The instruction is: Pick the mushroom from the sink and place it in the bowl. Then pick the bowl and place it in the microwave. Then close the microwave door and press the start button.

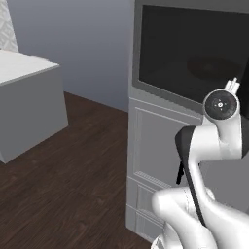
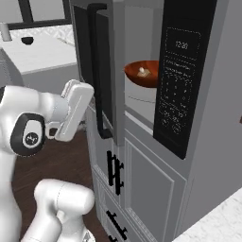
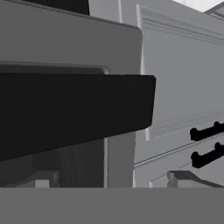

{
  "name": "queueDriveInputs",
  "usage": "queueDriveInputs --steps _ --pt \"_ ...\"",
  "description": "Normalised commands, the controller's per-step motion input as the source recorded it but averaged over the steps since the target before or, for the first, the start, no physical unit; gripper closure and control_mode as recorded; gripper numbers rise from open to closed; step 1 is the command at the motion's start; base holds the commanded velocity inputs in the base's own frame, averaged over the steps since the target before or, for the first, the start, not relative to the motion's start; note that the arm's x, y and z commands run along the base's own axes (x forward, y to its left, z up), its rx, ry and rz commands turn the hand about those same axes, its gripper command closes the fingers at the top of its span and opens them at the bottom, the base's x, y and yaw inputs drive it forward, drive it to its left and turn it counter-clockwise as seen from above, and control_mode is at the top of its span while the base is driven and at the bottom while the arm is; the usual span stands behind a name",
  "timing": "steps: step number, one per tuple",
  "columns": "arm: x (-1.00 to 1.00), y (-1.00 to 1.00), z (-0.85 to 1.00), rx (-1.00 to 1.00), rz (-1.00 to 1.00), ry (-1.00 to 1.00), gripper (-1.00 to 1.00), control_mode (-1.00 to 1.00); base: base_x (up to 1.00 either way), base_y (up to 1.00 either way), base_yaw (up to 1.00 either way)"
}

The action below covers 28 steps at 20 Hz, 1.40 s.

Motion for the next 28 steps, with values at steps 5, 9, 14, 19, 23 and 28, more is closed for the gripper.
queueDriveInputs --steps 5,9,14,19,23,28 --pt "0.79 -0.45 0.00 0.10 -0.02 -0.04 -1.00 -1.00 0.00 0.00 0.00" --pt "0.85 -0.25 0.00 0.07 0.00 0.00 -1.00 -1.00 0.00 0.00 0.00" --pt "0.95 -0.27 0.00 0.06 0.00 0.00 -1.00 -1.00 0.00 0.00 0.00" --pt "0.72 -0.35 0.00 0.06 0.00 0.00 -1.00 -1.00 0.00 0.00 0.00" --pt "-0.25 0.12 0.00 -0.01 0.01 -0.09 -1.00 -1.00 0.00 0.00 0.00" --pt "-0.95 0.38 0.38 -0.07 0.08 0.01 -1.00 -1.00 0.00 0.00 0.00"
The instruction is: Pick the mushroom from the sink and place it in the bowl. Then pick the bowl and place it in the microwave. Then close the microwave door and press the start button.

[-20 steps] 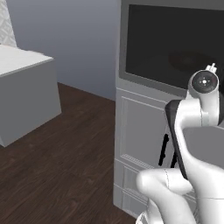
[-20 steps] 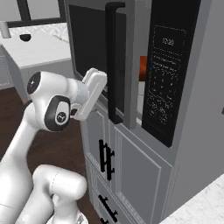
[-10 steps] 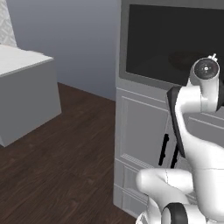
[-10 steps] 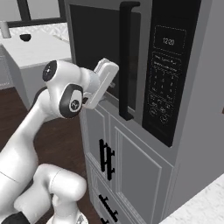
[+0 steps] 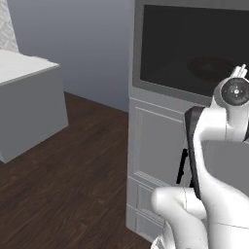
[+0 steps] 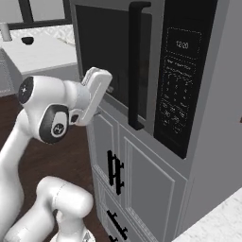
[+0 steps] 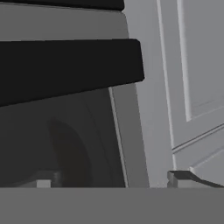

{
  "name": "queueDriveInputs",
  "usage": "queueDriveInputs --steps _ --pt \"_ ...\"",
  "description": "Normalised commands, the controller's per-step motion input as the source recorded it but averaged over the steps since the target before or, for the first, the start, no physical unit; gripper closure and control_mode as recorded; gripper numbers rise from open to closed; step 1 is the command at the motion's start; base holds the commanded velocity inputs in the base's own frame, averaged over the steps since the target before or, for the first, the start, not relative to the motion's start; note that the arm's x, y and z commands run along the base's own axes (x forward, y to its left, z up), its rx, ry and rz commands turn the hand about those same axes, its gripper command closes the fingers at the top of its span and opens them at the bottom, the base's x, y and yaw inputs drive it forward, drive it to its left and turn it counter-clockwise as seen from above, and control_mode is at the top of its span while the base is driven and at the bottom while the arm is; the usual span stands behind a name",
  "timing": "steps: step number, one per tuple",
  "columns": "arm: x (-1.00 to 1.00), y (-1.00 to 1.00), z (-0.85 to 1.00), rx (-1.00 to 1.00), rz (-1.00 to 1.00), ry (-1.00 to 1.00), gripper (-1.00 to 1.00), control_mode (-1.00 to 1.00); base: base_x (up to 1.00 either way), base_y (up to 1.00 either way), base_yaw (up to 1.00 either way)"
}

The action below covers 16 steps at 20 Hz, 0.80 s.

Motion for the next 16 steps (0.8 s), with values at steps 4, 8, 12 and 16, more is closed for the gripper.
queueDriveInputs --steps 4,8,12,16 --pt "-0.87 0.01 0.67 -0.12 0.14 0.25 -1.00 -1.00 0.00 0.00 0.00" --pt "-0.87 0.03 0.29 -0.36 0.15 0.13 -1.00 -1.00 0.00 0.00 0.00" --pt "-0.61 0.18 0.04 -0.54 0.13 0.23 1.00 -1.00 0.00 0.00 0.00" --pt "-0.46 0.20 0.00 -0.59 0.11 0.24 1.00 -1.00 0.00 0.00 0.00"
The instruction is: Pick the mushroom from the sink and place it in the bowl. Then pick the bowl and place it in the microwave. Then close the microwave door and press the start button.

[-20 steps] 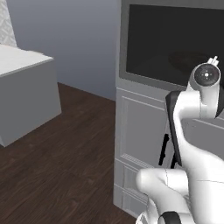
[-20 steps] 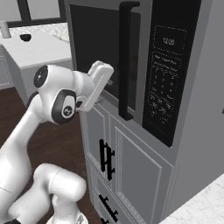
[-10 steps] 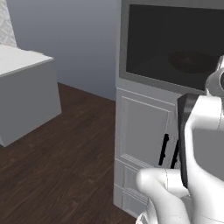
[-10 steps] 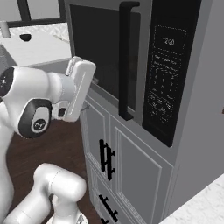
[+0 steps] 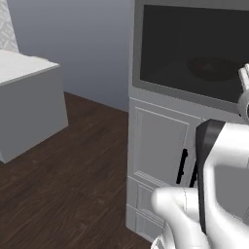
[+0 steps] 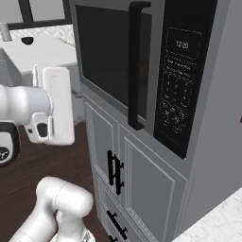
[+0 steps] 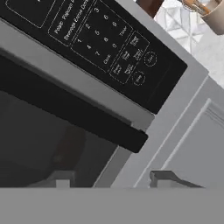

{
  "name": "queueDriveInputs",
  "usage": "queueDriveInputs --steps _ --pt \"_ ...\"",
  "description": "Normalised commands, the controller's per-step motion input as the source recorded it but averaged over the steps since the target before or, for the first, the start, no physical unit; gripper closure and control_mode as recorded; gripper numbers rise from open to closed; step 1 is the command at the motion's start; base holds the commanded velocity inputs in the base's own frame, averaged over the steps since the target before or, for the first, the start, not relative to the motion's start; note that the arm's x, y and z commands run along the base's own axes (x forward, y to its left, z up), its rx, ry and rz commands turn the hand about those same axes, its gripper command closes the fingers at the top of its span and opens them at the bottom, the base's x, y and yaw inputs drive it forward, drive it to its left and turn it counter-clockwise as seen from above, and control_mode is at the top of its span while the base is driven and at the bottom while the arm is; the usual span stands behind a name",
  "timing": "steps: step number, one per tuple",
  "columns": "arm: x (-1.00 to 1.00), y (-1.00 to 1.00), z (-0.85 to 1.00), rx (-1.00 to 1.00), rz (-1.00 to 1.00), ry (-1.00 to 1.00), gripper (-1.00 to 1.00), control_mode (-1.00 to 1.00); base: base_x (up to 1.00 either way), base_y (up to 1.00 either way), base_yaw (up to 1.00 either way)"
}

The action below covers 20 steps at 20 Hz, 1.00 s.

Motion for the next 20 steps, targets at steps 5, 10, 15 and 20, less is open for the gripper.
queueDriveInputs --steps 5,10,15,20 --pt "-0.38 0.01 0.00 -0.57 0.09 0.19 1.00 -1.00 0.00 0.00 0.00" --pt "-0.29 -0.12 0.00 -0.49 0.09 0.14 1.00 -1.00 0.00 0.00 0.00" --pt "-0.10 -0.31 0.00 -0.32 0.09 0.20 1.00 -1.00 0.00 0.00 0.00" --pt "-0.14 -0.48 0.00 -0.20 0.02 0.29 1.00 -1.00 0.00 0.00 0.00"
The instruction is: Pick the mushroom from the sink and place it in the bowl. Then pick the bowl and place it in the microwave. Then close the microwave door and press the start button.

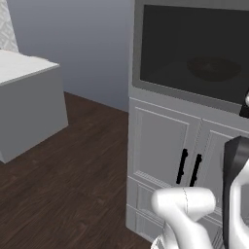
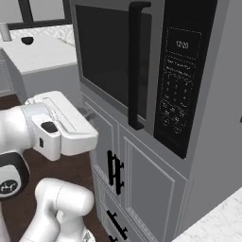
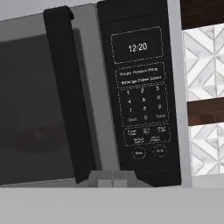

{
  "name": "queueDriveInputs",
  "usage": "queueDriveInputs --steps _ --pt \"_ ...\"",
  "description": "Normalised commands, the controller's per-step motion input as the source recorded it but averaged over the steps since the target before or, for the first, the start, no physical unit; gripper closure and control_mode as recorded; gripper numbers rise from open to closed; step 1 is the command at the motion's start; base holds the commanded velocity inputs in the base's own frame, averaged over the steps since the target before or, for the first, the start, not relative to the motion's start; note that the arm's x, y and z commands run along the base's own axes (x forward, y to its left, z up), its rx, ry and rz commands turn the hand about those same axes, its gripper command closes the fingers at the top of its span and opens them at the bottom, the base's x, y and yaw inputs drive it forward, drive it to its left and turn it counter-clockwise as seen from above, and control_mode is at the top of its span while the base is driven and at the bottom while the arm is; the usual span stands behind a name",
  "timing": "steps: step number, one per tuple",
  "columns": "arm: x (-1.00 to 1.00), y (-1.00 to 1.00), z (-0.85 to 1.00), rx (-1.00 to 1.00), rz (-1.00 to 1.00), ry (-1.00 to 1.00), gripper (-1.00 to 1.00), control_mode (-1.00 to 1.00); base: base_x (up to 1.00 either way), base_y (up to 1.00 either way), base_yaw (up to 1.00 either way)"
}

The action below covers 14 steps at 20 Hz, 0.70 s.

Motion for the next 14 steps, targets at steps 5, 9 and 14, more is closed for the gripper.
queueDriveInputs --steps 5,9,14 --pt "-0.17 -0.67 -0.11 -0.01 0.00 0.01 1.00 -1.00 0.00 0.00 0.00" --pt "-0.03 -0.72 -0.38 0.02 0.00 -0.10 1.00 -1.00 0.00 0.00 0.00" --pt "0.01 -0.24 -0.37 0.00 0.01 -0.04 1.00 -1.00 0.00 0.00 0.00"
